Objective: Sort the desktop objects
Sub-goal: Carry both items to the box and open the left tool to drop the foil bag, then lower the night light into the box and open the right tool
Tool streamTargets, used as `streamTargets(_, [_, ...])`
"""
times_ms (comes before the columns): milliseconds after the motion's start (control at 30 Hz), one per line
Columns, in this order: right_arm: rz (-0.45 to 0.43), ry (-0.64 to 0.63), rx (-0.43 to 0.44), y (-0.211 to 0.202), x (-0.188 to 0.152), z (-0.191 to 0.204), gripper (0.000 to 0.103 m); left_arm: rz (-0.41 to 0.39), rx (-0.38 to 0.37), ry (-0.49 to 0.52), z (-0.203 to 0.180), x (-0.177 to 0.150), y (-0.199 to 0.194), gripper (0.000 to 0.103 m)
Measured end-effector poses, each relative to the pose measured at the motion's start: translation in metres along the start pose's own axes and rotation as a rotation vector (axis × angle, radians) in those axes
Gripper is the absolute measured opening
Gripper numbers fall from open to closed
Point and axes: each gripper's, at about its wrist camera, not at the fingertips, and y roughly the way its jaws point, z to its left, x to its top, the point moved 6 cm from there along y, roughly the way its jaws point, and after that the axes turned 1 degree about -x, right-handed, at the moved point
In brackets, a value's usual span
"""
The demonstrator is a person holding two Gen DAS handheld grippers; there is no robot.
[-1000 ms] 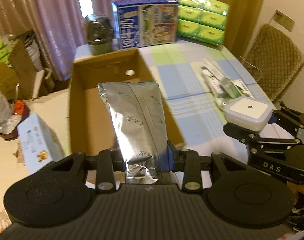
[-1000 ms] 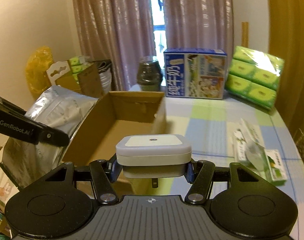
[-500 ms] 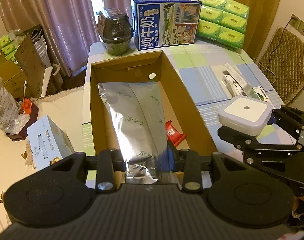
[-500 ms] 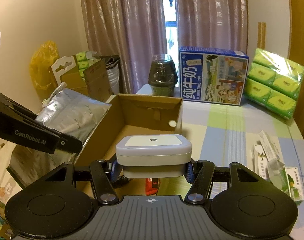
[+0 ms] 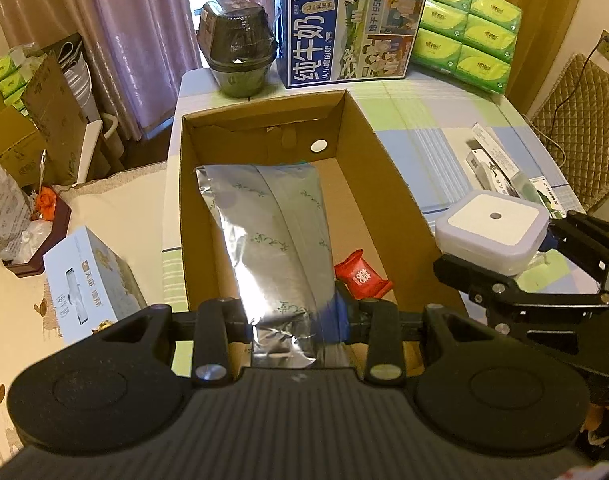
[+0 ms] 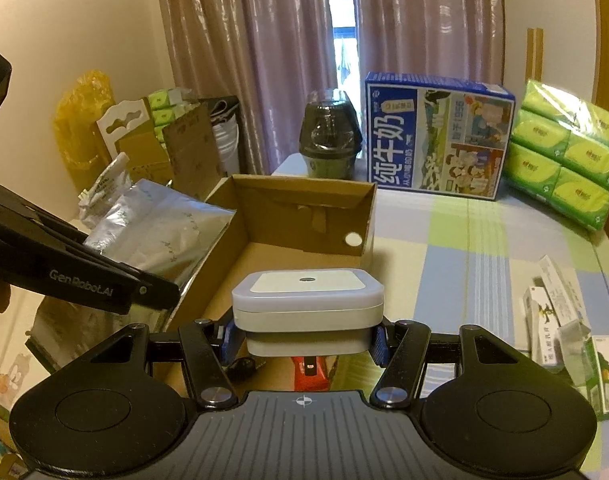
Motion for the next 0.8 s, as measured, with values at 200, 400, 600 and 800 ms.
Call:
streamTargets(200, [0.015, -0.002, -0.001, 0.015, 0.0, 0.001, 0.057, 0.003, -0.001, -0.003, 0.007, 0.005, 0.016, 0.031])
streamTargets(400, [0.026, 0.009, -0.001, 0.024, -0.002, -0.004, 0.057, -0.024, 0.015, -0.033, 0.016, 0.011, 0.024, 0.036])
streamTargets(600, [0.036, 0.014, 0.008, 0.026, -0.007, -0.002, 0.057, -0.037, 0.025, -0.039, 0.022, 0.012, 0.02, 0.036])
streamTargets(800, [0.037, 0.01, 0.031, 0.027, -0.004, 0.007, 0.057, -0.034, 0.035, -0.039, 0.024, 0.008, 0.019, 0.038])
